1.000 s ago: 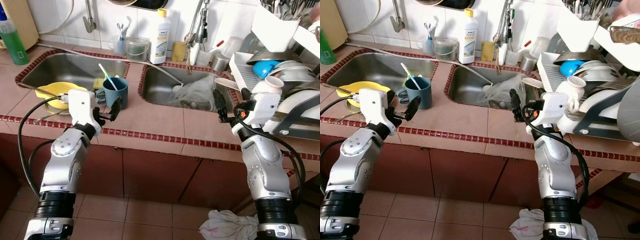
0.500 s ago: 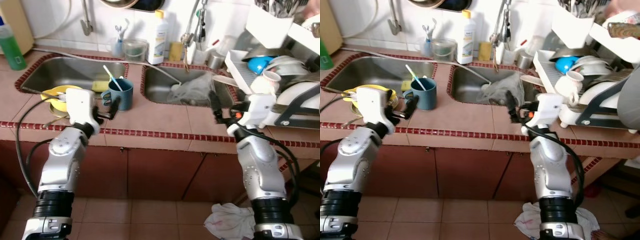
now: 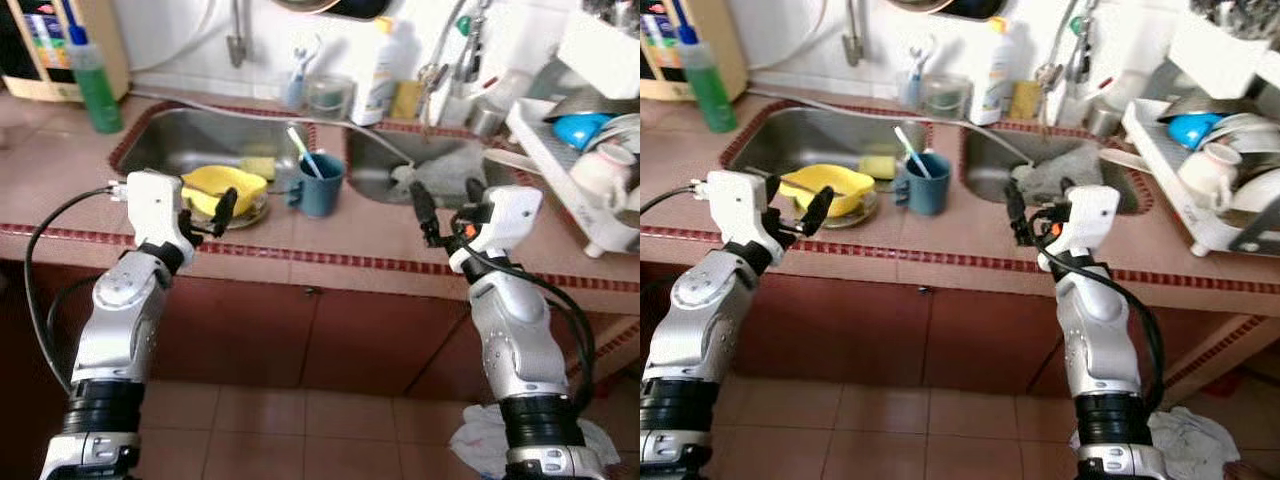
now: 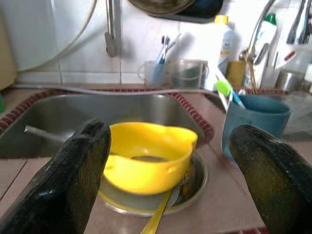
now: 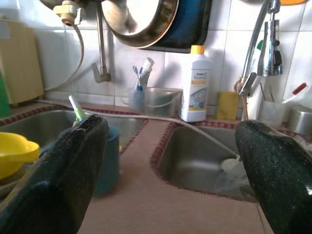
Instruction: Kitchen organization
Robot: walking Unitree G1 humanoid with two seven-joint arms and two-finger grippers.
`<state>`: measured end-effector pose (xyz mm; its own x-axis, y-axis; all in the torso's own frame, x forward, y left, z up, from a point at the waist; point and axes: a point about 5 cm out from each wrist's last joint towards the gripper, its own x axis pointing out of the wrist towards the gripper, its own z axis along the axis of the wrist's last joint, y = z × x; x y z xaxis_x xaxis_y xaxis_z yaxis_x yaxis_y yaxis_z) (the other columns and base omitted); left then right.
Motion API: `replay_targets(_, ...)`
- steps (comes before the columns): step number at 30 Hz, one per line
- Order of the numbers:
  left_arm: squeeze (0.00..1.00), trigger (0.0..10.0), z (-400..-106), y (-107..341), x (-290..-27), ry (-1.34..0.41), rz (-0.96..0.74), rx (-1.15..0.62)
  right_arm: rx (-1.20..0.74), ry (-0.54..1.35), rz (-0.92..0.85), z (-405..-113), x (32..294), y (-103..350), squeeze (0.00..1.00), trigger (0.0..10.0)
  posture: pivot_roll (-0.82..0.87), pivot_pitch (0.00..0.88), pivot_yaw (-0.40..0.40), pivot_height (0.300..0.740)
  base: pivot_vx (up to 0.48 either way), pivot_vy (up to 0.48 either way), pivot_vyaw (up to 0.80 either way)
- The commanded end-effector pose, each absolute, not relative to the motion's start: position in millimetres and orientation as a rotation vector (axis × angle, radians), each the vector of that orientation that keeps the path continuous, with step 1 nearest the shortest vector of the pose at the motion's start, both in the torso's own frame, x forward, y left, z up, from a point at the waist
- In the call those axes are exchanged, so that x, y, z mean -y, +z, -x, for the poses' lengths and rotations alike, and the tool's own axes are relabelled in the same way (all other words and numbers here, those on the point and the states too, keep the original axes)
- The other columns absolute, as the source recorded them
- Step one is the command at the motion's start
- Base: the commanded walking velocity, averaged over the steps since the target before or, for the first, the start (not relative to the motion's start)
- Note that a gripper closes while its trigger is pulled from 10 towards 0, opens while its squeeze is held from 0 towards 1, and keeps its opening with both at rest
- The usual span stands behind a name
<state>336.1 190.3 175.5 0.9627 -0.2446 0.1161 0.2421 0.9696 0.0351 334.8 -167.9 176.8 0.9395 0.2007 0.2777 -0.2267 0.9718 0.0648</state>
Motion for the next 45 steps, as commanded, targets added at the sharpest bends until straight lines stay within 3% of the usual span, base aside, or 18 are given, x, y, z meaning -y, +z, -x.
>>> replay_targets(1, 0.0, 10.0, -335.9, 180.2, -176.4, -0.306, -0.03, 0.137, 0.281, 0.184, -0.083, -334.2, 179.0, 179.0, 0.0, 10.0, 0.12, 0.0, -0.065, 0.74, 0.379, 0.0, 0.0)
replay_targets(19, 0.0, 10.0, -334.8, 182.0, -175.6, -0.3, -0.014, 0.144, 0.278, 0.194, -0.069, -335.5, 179.3, 180.0, 0.0, 10.0, 0.12, 0.0, -0.076, 0.74, 0.389, 0.0, 0.0)
replay_targets(30, 0.0, 10.0, -338.1, 184.4, -175.6, -0.251, 0.095, 0.098, 0.273, 0.204, -0.062, -336.1, 178.7, 180.1, 0.0, 10.0, 0.13, 0.0, -0.079, 0.74, 0.0, 0.0, 0.0)
replay_targets(45, 0.0, 10.0, -338.7, 200.5, -152.1, -0.395, 0.1, -0.027, 0.207, 0.312, -0.01, -331.3, 176.5, 171.8, 0.0, 10.0, 0.12, 0.0, -0.07, 0.74, 0.0, 0.0, 0.0)
